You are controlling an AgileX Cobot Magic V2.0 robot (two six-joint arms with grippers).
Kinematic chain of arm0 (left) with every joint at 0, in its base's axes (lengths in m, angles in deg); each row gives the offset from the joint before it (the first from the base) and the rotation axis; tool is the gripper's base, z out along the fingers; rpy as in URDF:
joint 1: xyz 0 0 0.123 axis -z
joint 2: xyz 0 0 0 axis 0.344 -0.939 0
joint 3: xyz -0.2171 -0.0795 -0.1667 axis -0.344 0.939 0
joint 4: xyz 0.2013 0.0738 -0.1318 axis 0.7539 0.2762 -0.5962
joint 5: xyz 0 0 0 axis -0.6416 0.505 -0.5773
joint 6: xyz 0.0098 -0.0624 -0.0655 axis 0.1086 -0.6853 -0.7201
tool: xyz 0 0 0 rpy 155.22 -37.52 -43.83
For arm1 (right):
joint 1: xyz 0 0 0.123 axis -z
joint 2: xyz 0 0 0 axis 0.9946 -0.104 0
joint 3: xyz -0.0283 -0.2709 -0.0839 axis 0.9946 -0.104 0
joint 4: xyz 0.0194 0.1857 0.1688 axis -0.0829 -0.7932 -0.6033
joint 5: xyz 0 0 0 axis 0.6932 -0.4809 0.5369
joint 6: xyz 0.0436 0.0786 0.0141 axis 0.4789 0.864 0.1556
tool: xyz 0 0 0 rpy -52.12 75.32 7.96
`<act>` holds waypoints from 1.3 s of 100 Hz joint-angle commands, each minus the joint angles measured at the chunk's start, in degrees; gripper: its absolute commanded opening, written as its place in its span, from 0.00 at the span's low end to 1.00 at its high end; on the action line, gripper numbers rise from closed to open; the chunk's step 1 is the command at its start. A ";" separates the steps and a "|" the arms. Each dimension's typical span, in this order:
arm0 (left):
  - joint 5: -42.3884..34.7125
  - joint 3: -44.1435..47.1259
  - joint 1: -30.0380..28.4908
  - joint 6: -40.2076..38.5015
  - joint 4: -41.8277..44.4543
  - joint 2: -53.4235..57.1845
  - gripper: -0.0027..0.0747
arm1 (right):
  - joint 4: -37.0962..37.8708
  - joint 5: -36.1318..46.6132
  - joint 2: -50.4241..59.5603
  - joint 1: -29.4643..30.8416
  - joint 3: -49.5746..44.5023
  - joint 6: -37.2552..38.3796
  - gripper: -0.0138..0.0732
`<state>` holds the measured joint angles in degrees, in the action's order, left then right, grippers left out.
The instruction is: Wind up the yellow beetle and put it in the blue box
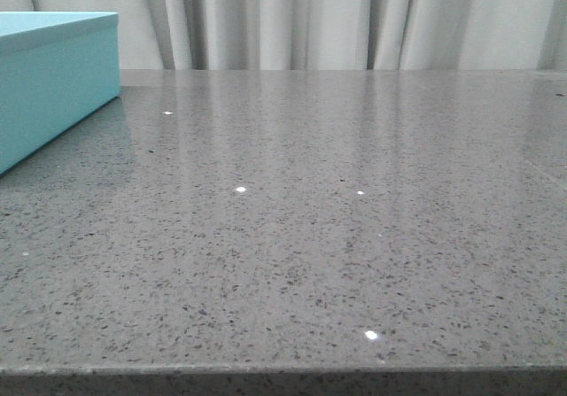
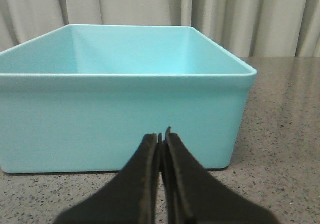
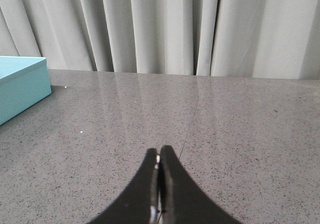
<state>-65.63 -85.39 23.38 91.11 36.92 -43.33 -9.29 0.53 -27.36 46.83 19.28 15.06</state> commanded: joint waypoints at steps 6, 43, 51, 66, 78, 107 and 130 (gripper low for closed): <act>-3.69 2.49 0.45 -0.05 -0.65 1.81 0.01 | 2.41 3.60 -0.79 -0.13 1.21 -0.56 0.09; -3.69 2.49 0.45 -0.05 -0.65 1.81 0.01 | 2.41 3.60 -0.79 -0.13 1.21 -0.56 0.09; -3.69 2.49 0.45 -0.05 -0.65 1.81 0.01 | 2.41 3.60 -0.79 -0.13 1.15 -0.56 0.09; -3.69 2.49 0.45 -0.05 -0.65 1.81 0.01 | 2.53 4.02 -0.79 -0.13 0.04 -0.56 0.09; -3.69 2.49 0.45 -0.05 -0.65 1.81 0.01 | 2.53 4.27 -0.79 -0.13 -1.98 -0.56 0.09; -3.69 2.49 0.45 -0.05 -0.65 1.81 0.01 | -1.42 9.61 -0.79 2.72 -6.39 -1.83 0.09; -3.69 2.49 0.45 -0.05 -0.65 1.81 0.01 | -19.35 32.64 -0.79 14.62 -15.41 -17.71 0.09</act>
<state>-65.63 -85.39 23.38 91.11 36.92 -43.33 -22.53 18.50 -27.36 56.91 5.13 4.97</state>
